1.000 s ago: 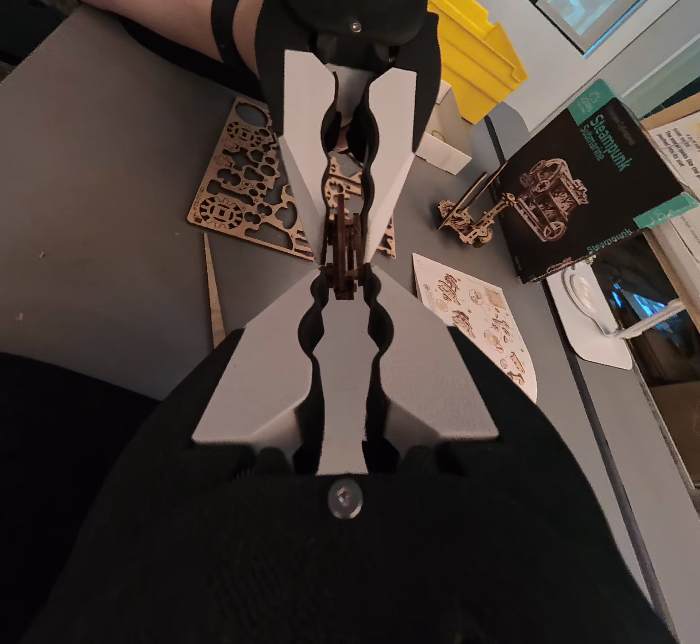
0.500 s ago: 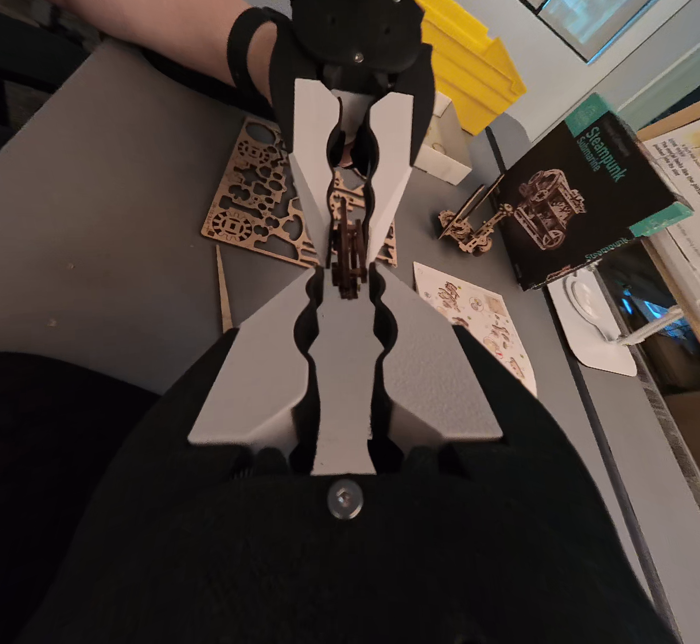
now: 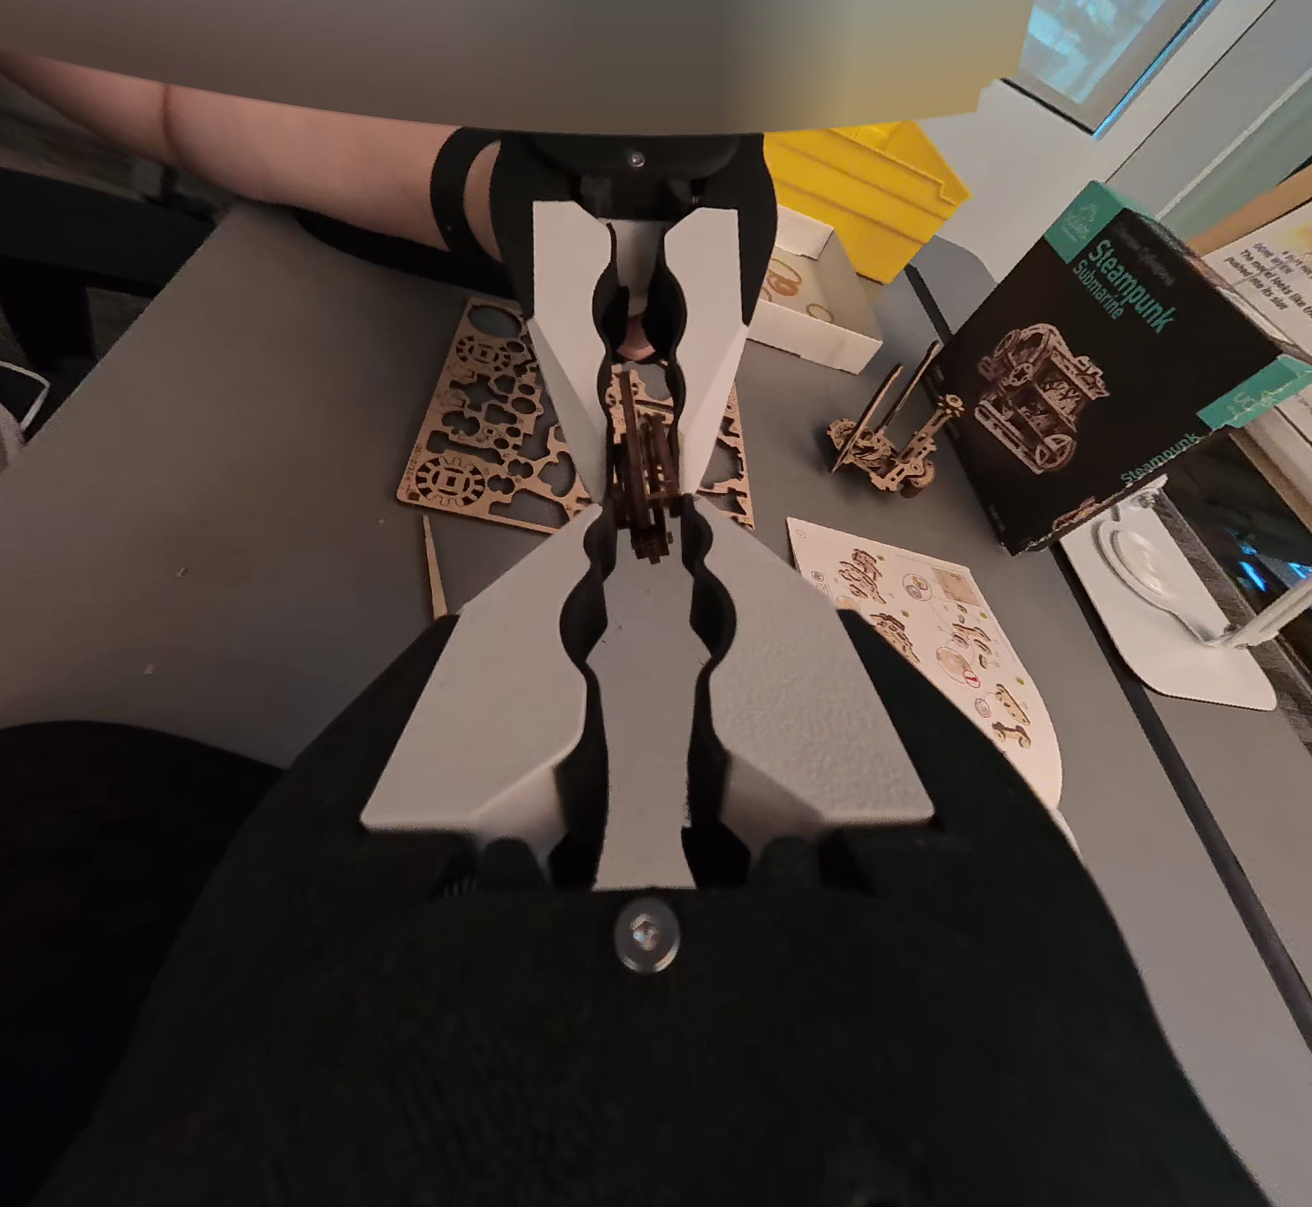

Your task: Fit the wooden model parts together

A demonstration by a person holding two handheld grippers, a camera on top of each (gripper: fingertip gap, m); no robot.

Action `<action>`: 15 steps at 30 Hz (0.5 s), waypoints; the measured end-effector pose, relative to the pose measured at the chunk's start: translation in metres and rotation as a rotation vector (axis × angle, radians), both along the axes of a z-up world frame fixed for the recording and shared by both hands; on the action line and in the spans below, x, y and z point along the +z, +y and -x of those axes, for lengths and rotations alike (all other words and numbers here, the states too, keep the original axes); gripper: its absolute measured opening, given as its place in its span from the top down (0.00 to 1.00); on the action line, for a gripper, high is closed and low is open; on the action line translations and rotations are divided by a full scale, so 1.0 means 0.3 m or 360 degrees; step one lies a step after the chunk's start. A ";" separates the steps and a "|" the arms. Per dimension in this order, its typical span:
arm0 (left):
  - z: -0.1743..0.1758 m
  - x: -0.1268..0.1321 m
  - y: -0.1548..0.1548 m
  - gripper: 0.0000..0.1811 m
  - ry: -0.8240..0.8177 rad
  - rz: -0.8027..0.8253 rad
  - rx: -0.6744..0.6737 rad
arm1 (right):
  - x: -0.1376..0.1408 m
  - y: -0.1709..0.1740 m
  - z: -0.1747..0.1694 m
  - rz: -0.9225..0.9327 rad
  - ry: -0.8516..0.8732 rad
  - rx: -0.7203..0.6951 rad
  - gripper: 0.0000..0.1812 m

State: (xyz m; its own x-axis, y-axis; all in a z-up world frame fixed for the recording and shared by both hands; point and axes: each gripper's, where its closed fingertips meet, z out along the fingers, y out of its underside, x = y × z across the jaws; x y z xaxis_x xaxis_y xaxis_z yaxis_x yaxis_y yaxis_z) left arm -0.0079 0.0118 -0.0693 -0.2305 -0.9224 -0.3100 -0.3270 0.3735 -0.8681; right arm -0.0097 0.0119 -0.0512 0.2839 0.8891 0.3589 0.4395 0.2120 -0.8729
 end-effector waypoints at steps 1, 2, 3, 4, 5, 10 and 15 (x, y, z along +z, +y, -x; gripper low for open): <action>0.000 0.003 -0.002 0.91 -0.0007 0.0010 -0.0006 | 0.004 -0.002 0.000 -0.0009 0.0001 0.0004 0.91; 0.000 0.003 -0.003 0.91 -0.0009 0.0018 -0.0008 | 0.006 -0.004 0.002 -0.0022 0.0001 0.0004 0.92; 0.000 -0.003 -0.001 0.90 -0.0002 0.0024 -0.0007 | -0.001 -0.001 0.002 -0.0023 -0.0026 -0.0004 0.92; -0.001 -0.008 0.006 0.90 0.0003 0.0022 0.0014 | -0.008 0.007 -0.001 -0.0035 -0.0057 -0.0031 0.91; -0.003 -0.010 0.009 0.87 0.0001 0.0012 0.0029 | -0.015 0.016 -0.005 -0.0045 -0.0081 -0.0061 0.91; -0.017 0.041 -0.019 0.87 -0.0107 -0.0179 0.0069 | -0.034 0.024 -0.005 -0.0097 -0.0199 -0.0111 0.91; -0.028 0.007 -0.015 0.91 -0.0062 -0.0391 0.0117 | -0.069 0.019 -0.005 -0.0214 -0.0415 -0.0137 0.91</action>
